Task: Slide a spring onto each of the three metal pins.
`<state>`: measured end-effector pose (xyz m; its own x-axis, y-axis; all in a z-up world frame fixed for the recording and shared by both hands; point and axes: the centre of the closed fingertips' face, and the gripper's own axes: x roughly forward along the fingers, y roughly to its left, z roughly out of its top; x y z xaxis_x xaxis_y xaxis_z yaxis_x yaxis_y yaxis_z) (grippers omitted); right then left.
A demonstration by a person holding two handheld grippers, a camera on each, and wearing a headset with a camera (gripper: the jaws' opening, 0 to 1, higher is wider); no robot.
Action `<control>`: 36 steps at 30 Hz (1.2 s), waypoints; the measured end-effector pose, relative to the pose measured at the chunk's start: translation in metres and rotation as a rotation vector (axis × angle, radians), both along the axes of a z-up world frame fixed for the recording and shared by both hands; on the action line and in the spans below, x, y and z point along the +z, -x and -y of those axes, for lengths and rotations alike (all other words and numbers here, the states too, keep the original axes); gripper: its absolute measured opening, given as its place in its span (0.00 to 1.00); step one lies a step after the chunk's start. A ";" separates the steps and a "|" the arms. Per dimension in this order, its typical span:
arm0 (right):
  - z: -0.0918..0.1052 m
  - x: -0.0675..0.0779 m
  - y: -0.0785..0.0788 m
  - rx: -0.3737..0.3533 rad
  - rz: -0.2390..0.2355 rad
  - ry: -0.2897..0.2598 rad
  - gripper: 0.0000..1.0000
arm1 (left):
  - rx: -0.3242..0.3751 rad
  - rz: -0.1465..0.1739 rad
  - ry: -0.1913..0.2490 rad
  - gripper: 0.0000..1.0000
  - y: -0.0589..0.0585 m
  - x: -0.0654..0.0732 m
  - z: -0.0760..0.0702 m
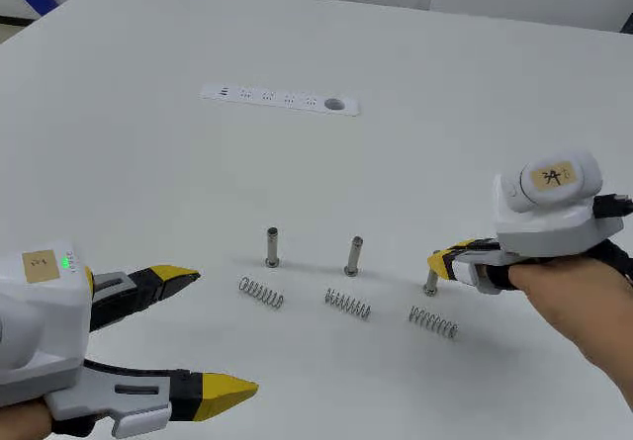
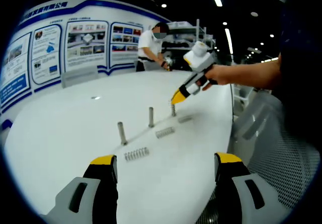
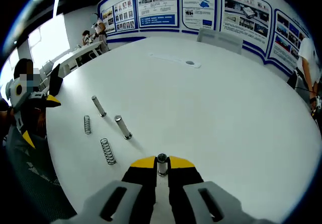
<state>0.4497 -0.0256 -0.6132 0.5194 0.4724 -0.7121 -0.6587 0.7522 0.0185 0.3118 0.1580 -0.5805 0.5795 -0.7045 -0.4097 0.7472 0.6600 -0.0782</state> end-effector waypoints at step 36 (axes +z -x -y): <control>0.013 -0.009 0.019 0.065 -0.001 0.045 0.14 | -0.021 -0.008 0.004 0.80 0.003 -0.002 0.005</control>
